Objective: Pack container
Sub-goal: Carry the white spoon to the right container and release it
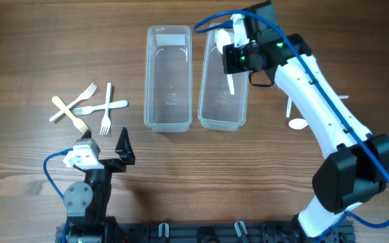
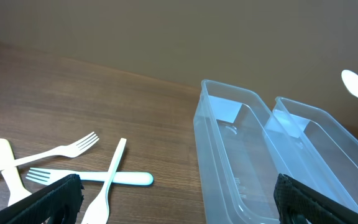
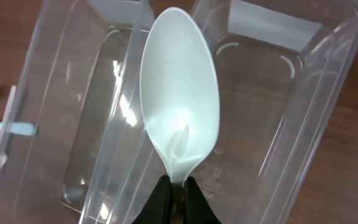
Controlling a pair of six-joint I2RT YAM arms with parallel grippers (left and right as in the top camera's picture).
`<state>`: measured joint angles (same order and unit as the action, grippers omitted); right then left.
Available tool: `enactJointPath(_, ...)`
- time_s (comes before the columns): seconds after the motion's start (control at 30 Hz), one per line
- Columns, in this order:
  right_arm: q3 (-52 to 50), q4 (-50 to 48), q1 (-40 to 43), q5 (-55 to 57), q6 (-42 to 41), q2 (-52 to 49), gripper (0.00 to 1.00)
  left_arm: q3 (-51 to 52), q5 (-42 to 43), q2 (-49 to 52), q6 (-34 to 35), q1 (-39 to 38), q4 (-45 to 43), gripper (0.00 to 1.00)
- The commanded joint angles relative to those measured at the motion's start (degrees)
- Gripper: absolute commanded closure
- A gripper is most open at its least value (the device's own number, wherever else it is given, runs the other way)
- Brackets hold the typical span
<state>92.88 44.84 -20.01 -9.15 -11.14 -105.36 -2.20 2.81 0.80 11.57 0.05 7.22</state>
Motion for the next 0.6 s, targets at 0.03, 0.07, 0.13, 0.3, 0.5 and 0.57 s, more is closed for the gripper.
enactJointPath(0.03, -3.04, -0.28, 0.55, 3.02, -3.98, -1.70, 0.63, 0.48, -0.57, -0.52, -1.09, -0.31, -0.17, 0.00)
enactJointPath(0.07, -3.15, -0.33, 0.57, 3.02, -3.96, -1.70, 0.45, 0.48, -0.57, -0.52, -1.09, -0.31, -0.17, 0.00)
enactJointPath(0.13, -3.17, -0.85, 0.57, 2.99, -3.98, -1.70, 0.31, 0.48, -0.57, -0.52, -1.09, -0.31, -0.20, 0.00)
enactJointPath(0.3, -2.95, -2.80, 0.59, 5.68, -4.02, -1.66, 0.22, 0.48, -0.57, -0.52, -1.09, -0.31, -0.17, 0.00)
enactJointPath(0.5, 4.28, 6.29, 7.13, 12.59, -9.31, 0.33, 0.26, 0.48, -0.57, -0.52, -1.09, -0.31, -0.20, 0.00)
enactJointPath(0.57, 5.03, 10.45, 11.43, 12.52, -10.05, 1.73, 0.25, 0.48, -0.57, -0.52, -1.09, -0.31, -0.20, 0.00)
